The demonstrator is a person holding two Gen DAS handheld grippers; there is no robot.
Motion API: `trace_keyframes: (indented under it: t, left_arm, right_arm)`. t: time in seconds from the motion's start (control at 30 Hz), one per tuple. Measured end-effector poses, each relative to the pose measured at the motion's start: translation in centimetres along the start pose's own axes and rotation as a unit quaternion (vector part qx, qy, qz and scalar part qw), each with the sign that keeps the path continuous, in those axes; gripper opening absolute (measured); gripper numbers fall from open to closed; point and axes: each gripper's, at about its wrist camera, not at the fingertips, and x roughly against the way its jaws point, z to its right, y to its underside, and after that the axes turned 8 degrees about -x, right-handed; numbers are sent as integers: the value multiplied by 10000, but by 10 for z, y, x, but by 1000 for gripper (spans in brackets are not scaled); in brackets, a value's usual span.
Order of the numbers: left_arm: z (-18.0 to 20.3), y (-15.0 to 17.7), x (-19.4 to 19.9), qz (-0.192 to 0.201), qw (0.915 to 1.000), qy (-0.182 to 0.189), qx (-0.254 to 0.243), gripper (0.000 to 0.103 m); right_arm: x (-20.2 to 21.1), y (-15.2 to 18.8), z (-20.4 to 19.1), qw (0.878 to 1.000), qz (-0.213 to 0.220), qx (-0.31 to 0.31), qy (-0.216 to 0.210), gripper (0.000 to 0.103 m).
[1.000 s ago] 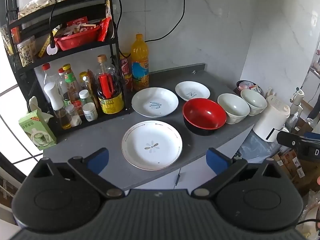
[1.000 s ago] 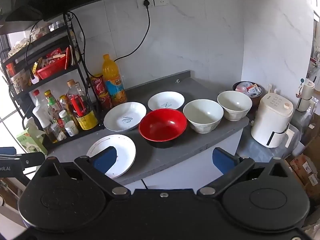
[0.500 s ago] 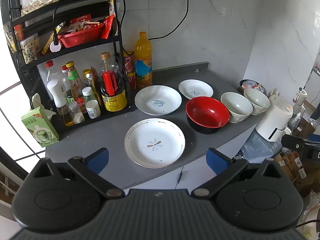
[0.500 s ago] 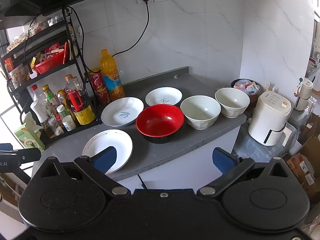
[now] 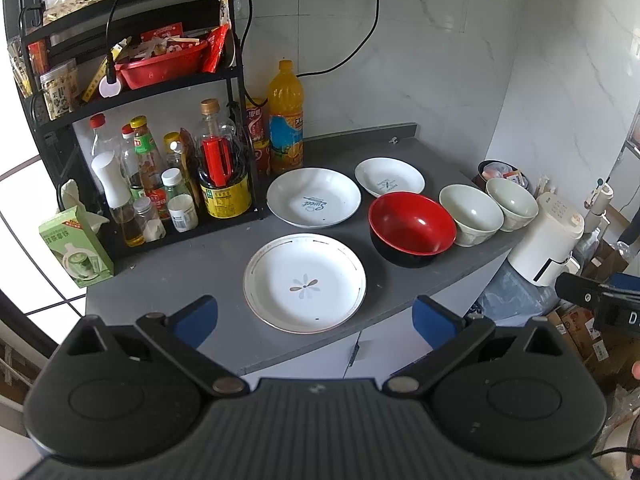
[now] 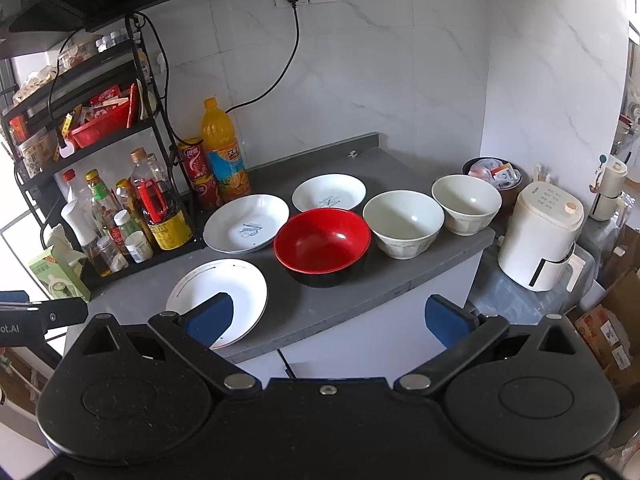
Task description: Organize plates and bowls
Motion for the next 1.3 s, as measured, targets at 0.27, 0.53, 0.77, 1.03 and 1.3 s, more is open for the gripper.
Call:
trace_keyframes:
  t: [0.27, 0.53, 0.77, 1.03, 1.3]
  left_arm:
    - [-2, -1, -2, -14, 10000, 11, -21, 102]
    - [2, 2, -2, -33, 10000, -34, -24, 102]
    - [2, 2, -1, -41, 10000, -56, -51, 103]
    - [1, 0, -1, -44, 10000, -66, -24, 102]
    - [2, -2, -2, -49, 10000, -45, -36, 103]
  right_arm:
    - [2, -1, -1, 10000, 76, -40, -8, 103]
    - [0, 0, -3, 9999, 73, 51, 74, 103]
    - [-1, 2, -4, 9999, 34, 107, 42, 103]
    - [-1, 1, -5, 9999, 23, 131, 24, 103]
    - [-2, 1, -4, 9998, -12, 209, 52, 103]
